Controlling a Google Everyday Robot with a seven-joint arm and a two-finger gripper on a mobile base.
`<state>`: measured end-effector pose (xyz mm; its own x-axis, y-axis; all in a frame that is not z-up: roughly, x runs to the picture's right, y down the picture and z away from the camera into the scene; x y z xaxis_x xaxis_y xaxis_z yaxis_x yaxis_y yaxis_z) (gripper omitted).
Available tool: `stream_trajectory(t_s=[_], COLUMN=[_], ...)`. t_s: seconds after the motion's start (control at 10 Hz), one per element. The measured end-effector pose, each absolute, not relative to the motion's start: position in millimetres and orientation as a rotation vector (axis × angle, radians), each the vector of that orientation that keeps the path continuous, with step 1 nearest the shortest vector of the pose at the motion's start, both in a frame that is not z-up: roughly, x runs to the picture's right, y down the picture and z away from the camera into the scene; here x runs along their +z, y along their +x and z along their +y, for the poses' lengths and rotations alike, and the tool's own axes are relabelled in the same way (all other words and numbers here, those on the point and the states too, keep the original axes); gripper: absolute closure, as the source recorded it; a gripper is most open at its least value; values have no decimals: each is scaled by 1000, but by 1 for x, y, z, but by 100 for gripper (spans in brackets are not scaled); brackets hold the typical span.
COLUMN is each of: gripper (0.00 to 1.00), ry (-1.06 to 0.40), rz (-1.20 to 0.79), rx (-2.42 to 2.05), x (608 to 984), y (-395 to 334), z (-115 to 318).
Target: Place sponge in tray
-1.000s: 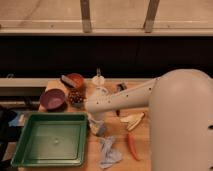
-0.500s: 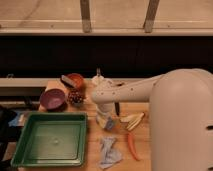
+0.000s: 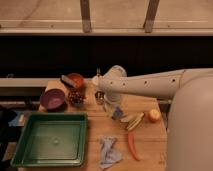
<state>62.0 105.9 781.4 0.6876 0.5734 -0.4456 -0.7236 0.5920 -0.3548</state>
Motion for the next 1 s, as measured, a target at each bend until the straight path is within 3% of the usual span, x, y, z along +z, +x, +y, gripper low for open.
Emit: stream_trajectory(t_s=[0.3, 1.0], gripper=[100, 100], ry=[-490, -550], rz=[166, -167], rx=[689, 433], x=[739, 668], y=[20, -112], z=[79, 97])
